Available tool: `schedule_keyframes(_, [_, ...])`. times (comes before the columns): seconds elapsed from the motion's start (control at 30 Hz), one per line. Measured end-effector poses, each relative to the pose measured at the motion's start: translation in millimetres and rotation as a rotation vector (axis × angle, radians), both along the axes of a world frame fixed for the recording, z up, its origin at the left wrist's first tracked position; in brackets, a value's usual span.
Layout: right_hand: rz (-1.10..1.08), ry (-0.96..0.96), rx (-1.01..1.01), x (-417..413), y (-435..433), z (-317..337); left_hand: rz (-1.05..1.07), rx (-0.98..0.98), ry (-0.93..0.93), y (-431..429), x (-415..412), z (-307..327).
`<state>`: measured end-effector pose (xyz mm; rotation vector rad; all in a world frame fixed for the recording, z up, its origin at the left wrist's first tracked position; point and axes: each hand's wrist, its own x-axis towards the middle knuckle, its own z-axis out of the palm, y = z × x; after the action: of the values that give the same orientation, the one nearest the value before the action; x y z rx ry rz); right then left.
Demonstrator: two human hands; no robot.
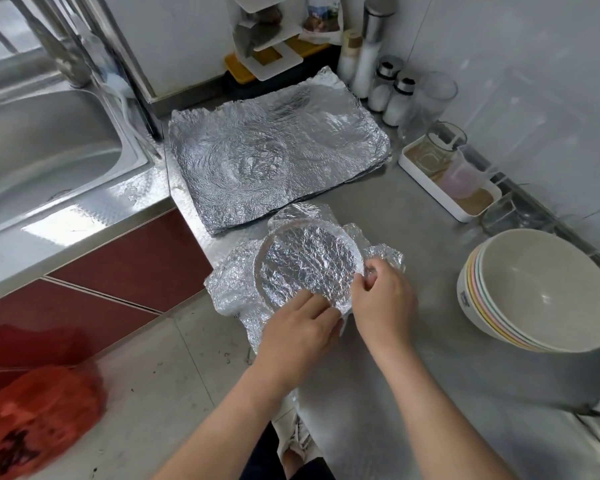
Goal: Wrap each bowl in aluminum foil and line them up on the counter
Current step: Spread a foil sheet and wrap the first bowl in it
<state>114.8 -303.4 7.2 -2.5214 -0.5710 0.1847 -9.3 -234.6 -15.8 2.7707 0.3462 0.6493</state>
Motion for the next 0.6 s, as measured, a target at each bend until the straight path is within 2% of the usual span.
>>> schedule_keyframes(0.2, [0.242, -0.035, 0.014, 33.3, 1.7, 5.3, 0.057, -0.101, 0.084, -20.8, 27.0, 4.3])
schedule_keyframes(0.3, [0.327, -0.024, 0.091, 50.4, 5.5, 9.2, 0.032, -0.186, 0.123, -16.8, 38.2, 17.8])
schedule_keyframes(0.37, [0.267, -0.007, 0.144, 51.0, 4.6, 13.9, 0.057, -0.162, 0.098, -5.2, 35.7, 27.6])
schedule_keyframes(0.43, [0.132, 0.002, 0.158, 45.6, -1.9, 16.3, 0.170, -0.127, 0.106, 10.7, 27.4, 28.4])
schedule_keyframes(0.5, [0.036, 0.043, 0.118, 34.1, -9.1, 16.7, 0.302, -0.129, 0.160, 22.6, 15.0, 22.4])
schedule_keyframes(0.6, [-0.003, 0.148, 0.066, 19.3, -10.6, 14.6, 0.345, -0.146, 0.202, 25.6, 3.4, 8.4])
